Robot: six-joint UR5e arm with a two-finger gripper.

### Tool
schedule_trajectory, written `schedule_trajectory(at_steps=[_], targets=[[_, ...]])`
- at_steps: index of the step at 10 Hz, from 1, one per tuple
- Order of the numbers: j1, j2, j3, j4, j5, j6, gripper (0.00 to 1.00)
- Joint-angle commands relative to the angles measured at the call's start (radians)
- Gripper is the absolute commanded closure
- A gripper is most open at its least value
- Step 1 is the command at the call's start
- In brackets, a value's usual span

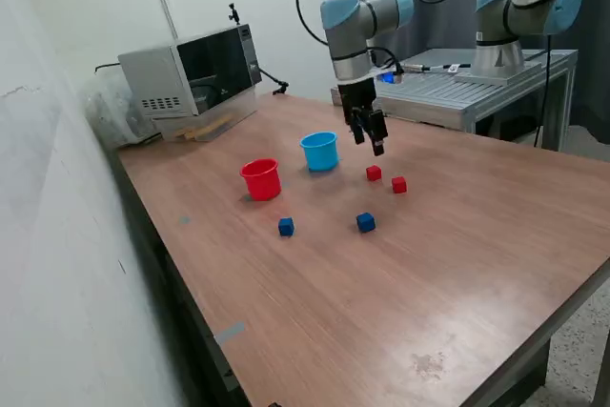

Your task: Place red objects in the red bin, and blue objects in the blue bin.

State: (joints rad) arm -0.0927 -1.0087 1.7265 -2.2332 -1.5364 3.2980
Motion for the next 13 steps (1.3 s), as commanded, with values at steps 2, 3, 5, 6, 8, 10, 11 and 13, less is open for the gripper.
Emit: schedule_trajectory(at_steps=[2, 3, 5, 6, 8, 10, 11, 13], targets=[[-0.027, 0.058, -0.001, -0.019, -0.002, -0.001, 0.0], [-0.028, 0.059, -0.001, -0.019, -0.005, -0.001, 0.0], [-0.018, 0.078, -0.002, -0.016, -0.028, -0.006, 0.0], [-0.016, 0.079, -0.002, -0.016, -0.037, -0.006, 0.0], [-0.013, 0.079, -0.001, -0.013, -0.037, -0.017, 0.0], [0.004, 0.079, -0.001, -0.009, -0.036, -0.046, 0.0], [0.014, 0.079, 0.001, -0.008, -0.036, -0.05, 0.0], [0.019, 0.079, -0.001, 0.001, -0.037, -0.067, 1.0]])
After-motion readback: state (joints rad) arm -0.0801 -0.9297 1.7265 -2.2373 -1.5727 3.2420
